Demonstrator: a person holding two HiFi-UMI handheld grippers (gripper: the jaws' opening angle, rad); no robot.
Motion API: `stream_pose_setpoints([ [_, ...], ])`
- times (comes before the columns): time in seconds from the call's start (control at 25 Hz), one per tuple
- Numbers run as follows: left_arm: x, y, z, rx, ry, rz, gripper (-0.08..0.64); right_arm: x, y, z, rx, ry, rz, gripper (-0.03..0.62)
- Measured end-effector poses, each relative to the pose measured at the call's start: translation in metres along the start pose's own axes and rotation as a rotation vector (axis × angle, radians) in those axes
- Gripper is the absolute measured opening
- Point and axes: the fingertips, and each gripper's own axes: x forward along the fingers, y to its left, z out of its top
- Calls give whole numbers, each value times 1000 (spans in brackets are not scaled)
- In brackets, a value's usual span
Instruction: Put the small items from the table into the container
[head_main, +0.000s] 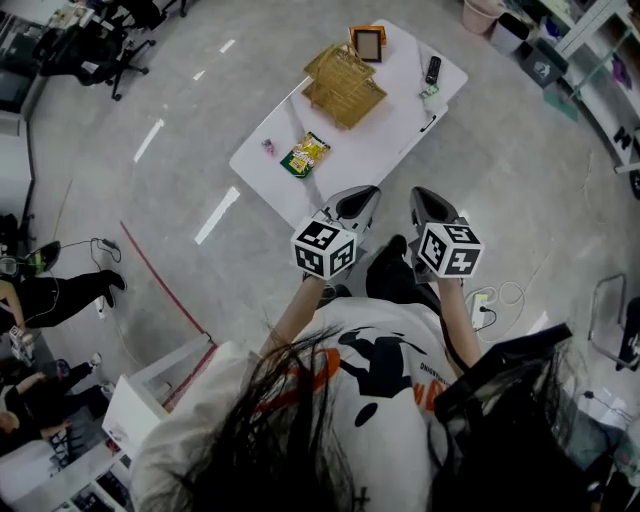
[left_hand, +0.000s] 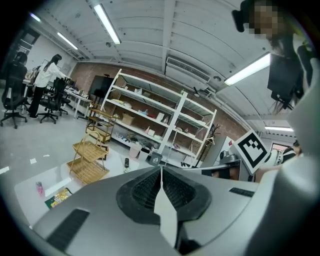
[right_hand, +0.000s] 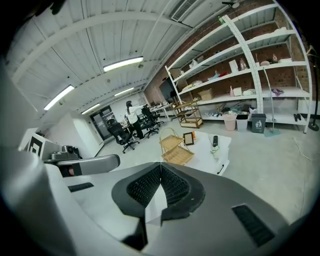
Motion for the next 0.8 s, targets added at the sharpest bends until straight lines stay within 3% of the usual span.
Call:
stream_pose_setpoints([
  [0.36, 101, 4, 41, -1, -12, 36, 11, 36, -81, 58, 4, 11, 53, 14],
  [0.8, 167, -1, 51, 16, 39, 28, 11, 52, -142, 79, 59, 20, 49, 14],
])
